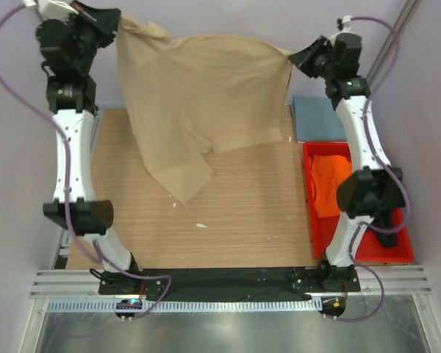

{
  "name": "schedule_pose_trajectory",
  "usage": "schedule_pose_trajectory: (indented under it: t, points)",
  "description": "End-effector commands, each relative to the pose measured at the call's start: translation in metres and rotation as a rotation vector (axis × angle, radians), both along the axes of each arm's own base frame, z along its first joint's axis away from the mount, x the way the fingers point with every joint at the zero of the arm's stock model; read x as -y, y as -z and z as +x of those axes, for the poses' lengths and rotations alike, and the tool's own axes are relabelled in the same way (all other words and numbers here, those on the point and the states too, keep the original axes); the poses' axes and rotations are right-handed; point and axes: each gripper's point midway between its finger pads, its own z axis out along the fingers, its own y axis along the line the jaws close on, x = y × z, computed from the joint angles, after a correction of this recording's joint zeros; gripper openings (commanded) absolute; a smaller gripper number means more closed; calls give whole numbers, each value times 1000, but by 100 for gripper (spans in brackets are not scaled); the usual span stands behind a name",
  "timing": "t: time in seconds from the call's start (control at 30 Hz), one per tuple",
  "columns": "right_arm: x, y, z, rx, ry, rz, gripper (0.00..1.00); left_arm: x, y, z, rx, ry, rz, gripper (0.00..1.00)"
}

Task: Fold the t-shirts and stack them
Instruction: Flatten the tshirt out

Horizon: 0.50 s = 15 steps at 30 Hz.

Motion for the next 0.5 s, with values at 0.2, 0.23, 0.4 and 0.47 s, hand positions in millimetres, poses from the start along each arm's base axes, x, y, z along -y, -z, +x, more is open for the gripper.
schedule_pose_trajectory:
  t: [0.2, 0.23, 0.4, 0.47]
  points:
    - [-17, -247, -224, 526, -115, 116, 1, -6, -186, -252, 487, -95, 44, 0]
    - [-21, -263, -252, 574, -138, 130, 1, -6, -201, -282, 541, -105, 54, 0]
    - [-37, -297, -341, 673, -267, 215, 1, -20, -233, -407, 714, -223, 54, 0]
    - [-33, -309, -374, 717, -277, 220, 1, -23, -239, -436, 760, -253, 60, 0]
